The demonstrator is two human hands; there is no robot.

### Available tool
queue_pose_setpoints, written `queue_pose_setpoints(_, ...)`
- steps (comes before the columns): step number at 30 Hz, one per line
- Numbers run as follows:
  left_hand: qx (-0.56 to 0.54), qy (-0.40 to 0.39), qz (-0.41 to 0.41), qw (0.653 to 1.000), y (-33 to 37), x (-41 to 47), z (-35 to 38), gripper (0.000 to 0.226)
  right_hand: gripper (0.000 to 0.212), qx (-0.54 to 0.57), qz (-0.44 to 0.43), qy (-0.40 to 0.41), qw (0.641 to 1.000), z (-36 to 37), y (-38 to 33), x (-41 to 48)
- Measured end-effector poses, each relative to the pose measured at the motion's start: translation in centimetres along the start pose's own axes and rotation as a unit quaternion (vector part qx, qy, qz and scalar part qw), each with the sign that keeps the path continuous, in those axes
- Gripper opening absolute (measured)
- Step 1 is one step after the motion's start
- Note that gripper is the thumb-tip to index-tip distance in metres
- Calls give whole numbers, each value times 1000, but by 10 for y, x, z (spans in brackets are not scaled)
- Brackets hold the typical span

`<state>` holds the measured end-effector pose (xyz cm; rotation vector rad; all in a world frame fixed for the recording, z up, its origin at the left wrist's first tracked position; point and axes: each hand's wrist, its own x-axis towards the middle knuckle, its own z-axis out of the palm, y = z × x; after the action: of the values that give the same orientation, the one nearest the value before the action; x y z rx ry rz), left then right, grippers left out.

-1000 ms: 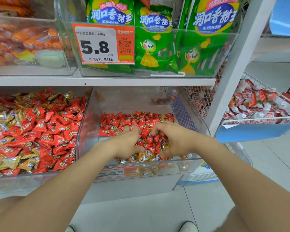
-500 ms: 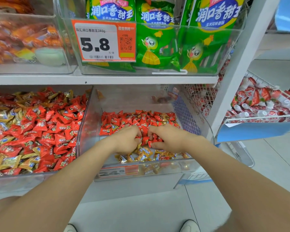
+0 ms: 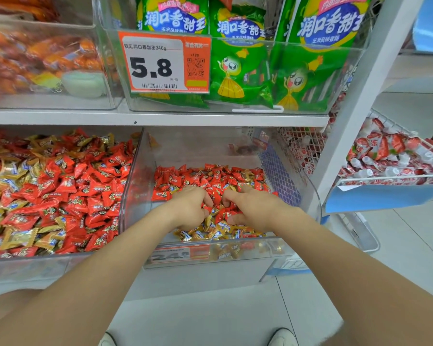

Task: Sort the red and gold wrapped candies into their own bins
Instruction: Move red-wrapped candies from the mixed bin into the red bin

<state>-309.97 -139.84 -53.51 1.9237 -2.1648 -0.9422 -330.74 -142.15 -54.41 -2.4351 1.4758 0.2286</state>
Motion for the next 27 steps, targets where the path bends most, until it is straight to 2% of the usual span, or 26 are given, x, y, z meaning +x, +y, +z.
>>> queue_pose_setpoints(4, 33, 2, 13, 999, -1, -5, -4, 31, 22, 22, -46, 7, 999, -2, -2, 0)
queue_pose_setpoints(7, 34, 3, 21, 999, 0, -9, -5, 29, 16, 56, -45, 16, 997, -7, -1, -2)
queue_pose_setpoints(10, 7, 31, 23, 999, 4, -11, -5, 25, 8, 115, -41, 58, 991, -15, 1, -7)
queue_pose_setpoints(12, -17, 61, 32, 997, 7, -15, -7, 25, 7, 197, -28, 73, 977, -23, 2, -13)
queue_pose_setpoints(15, -66, 112, 47, 990, 10, -24, -14, 23, 9, 333, -8, 56, 941, -33, -1, -25)
queue_pose_setpoints(19, -169, 133, 37, 976, 5, -35, -23, 19, 17, 426, 16, 57, 903, -44, -7, -36)
queue_pose_setpoints(22, -247, 138, 48, 958, -1, -42, -29, 18, 17, 524, 28, 50, 850, -51, -17, -37)
queue_pose_setpoints(25, -331, 150, 66, 929, -4, -57, -38, 20, 10, 626, 5, 24, 780, -56, -39, -36)
queue_pose_setpoints(27, -341, 183, 93, 917, -8, -71, -47, 22, 9, 660, -15, 26, 750, -59, -56, -33)
